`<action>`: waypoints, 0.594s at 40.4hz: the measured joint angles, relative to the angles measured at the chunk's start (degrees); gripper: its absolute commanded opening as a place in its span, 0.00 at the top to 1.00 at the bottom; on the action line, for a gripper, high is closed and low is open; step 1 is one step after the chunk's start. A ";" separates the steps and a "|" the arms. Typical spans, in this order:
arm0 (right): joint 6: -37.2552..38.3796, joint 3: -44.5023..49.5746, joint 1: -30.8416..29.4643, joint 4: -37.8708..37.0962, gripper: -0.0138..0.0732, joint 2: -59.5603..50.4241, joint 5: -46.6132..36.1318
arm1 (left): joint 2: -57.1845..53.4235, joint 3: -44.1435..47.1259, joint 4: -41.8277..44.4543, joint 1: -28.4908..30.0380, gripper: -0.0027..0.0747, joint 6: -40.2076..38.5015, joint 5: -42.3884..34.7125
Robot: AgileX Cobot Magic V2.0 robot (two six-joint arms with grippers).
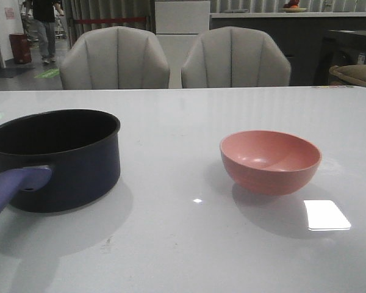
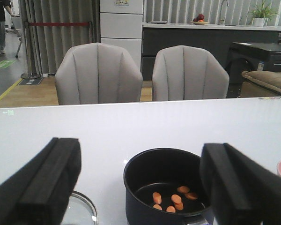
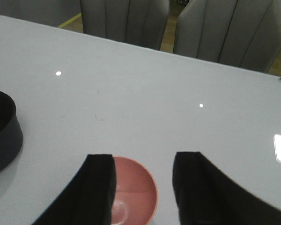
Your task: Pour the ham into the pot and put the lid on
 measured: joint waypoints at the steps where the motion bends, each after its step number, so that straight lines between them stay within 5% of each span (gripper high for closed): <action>1: 0.00 1.83 0.00 0.10 0.37 -2.06 -1.06 | 0.00 0.00 0.00 0.00 0.24 0.00 0.00; 20: 0.08 25.42 0.00 0.53 0.37 -30.86 -5.91 | 0.00 0.00 0.00 0.00 0.24 0.00 0.00; 24: 0.08 26.94 0.00 0.53 0.52 -31.36 -6.20 | 0.00 0.00 0.00 0.00 0.24 0.00 0.12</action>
